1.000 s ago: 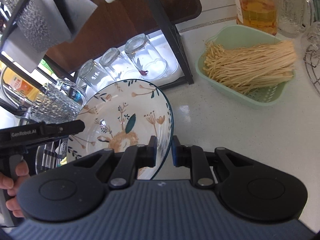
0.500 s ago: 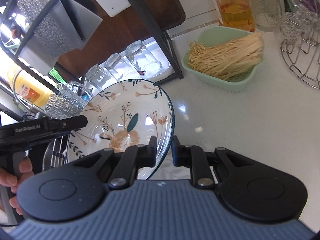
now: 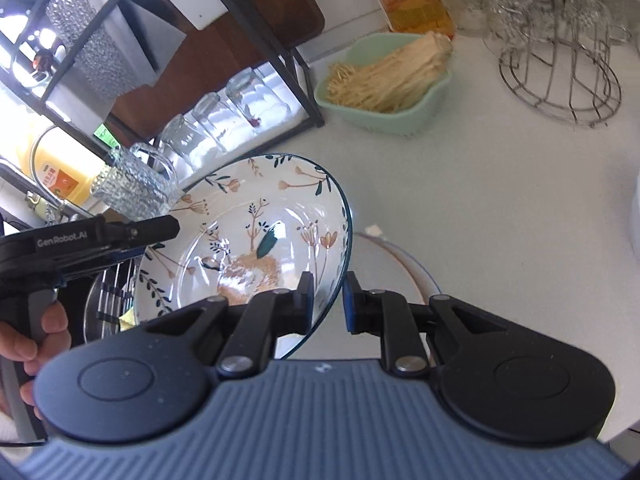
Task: Organize plates and bowls
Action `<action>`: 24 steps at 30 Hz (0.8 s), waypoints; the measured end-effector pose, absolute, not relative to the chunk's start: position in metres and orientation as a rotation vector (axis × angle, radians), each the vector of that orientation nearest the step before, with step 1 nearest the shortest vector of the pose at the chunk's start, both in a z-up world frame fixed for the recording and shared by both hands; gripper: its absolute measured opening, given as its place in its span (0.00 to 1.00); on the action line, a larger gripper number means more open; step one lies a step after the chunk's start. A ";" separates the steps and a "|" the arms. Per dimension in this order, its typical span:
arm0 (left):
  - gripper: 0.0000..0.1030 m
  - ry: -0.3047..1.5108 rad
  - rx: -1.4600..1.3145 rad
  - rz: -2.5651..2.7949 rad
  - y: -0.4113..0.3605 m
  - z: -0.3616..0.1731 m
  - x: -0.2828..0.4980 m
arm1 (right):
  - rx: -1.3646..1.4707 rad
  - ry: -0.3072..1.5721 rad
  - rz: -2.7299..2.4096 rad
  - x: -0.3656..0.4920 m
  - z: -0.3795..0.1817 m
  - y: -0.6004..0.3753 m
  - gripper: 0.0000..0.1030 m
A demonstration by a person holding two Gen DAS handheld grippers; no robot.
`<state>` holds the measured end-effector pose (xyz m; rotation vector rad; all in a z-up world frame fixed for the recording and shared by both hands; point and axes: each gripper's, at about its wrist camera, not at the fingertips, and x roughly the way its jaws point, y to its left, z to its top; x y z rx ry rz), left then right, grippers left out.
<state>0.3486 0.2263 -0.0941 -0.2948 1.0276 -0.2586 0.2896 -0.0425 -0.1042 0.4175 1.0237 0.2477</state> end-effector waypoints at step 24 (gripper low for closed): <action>0.38 1.062 -0.189 -0.159 0.176 -0.103 0.307 | 0.347 1.045 0.402 0.247 -0.127 -0.079 0.19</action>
